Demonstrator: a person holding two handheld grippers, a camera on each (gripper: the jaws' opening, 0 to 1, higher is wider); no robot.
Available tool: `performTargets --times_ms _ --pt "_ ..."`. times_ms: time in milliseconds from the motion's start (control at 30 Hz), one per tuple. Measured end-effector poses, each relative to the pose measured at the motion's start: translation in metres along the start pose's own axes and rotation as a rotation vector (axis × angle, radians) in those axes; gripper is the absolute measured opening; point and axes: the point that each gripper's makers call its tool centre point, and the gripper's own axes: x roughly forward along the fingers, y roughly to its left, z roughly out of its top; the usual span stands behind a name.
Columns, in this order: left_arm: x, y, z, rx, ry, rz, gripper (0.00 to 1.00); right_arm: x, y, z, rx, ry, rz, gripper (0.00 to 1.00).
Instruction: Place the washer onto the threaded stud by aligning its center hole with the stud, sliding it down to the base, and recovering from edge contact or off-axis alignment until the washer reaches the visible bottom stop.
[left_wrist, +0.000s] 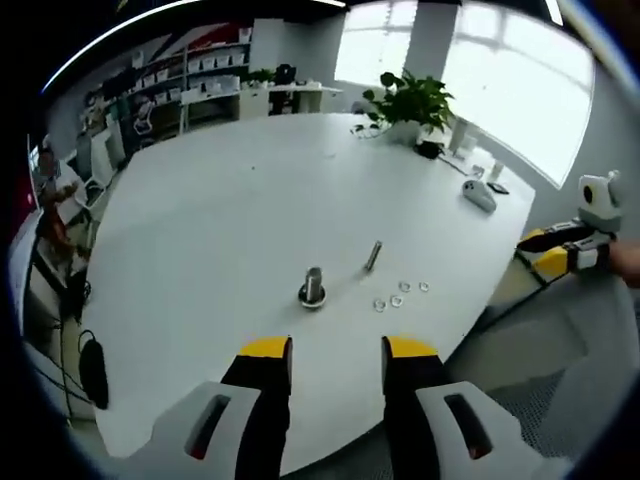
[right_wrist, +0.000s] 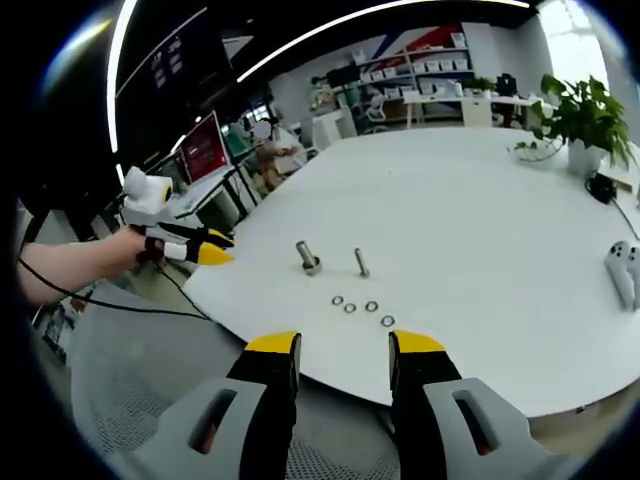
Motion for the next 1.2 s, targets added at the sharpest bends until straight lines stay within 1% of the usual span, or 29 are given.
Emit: performTargets --times_ms 67,100,133,167,233,267,333,367,400,433,500,667,733,833,900,967,1067,1200 --pt "-0.008 -0.001 0.002 -0.009 -0.023 0.000 0.34 -0.001 -0.001 0.001 0.010 -0.008 -0.006 0.37" --pt "-0.014 -0.001 0.003 -0.018 -0.046 0.000 0.34 -0.001 -0.002 0.001 0.014 -0.010 -0.009 0.37" --pt "-0.017 -0.001 0.003 -0.028 -0.054 -0.002 0.35 -0.001 -0.002 0.002 0.015 -0.013 -0.009 0.37" --pt "-0.021 0.000 0.000 -0.047 -0.059 -0.007 0.35 -0.001 -0.002 0.002 0.014 -0.014 -0.009 0.38" --pt "-0.028 0.002 -0.006 -0.062 -0.063 0.009 0.35 -0.001 -0.001 0.000 0.008 -0.006 -0.004 0.38" --pt "-0.030 0.003 -0.008 -0.060 -0.065 0.013 0.35 0.000 0.000 -0.001 0.005 -0.003 -0.003 0.38" --pt "-0.035 0.002 -0.006 -0.062 -0.061 0.015 0.35 0.000 0.001 0.000 -0.001 -0.002 0.001 0.38" --pt "-0.040 0.000 -0.001 -0.027 -0.080 0.020 0.35 0.000 0.002 0.000 -0.008 -0.002 0.003 0.38" --pt "-0.043 0.001 0.001 -0.001 -0.087 0.024 0.35 0.000 0.002 0.001 -0.008 -0.002 0.002 0.39" --pt "-0.046 0.000 0.001 0.003 -0.083 0.025 0.35 0.000 0.003 0.002 -0.008 -0.008 0.005 0.39" --pt "-0.051 -0.001 0.000 -0.001 -0.091 0.016 0.35 -0.001 0.003 0.002 -0.013 -0.013 0.005 0.39" --pt "-0.066 0.000 -0.011 -0.041 -0.122 0.011 0.34 -0.001 0.001 0.002 -0.008 -0.013 -0.008 0.40" --pt "-0.069 0.000 -0.016 -0.056 -0.130 0.004 0.33 -0.002 0.002 0.004 -0.014 -0.024 -0.008 0.40" --pt "-0.073 -0.004 -0.018 -0.071 -0.150 0.000 0.32 -0.002 0.002 0.005 -0.017 -0.028 -0.009 0.40" --pt "-0.072 -0.007 -0.021 -0.082 -0.155 -0.008 0.32 -0.001 0.002 0.003 -0.020 -0.013 -0.011 0.40" --pt "-0.069 -0.008 -0.026 -0.089 -0.146 -0.014 0.32 -0.001 0.000 0.000 -0.021 -0.001 -0.016 0.40" --pt "-0.067 -0.014 -0.029 -0.080 -0.141 -0.021 0.32 -0.001 0.000 -0.001 -0.018 0.005 -0.017 0.40" --pt "-0.065 -0.016 -0.030 -0.036 -0.127 -0.010 0.32 0.000 -0.001 -0.003 -0.024 0.021 -0.019 0.40"
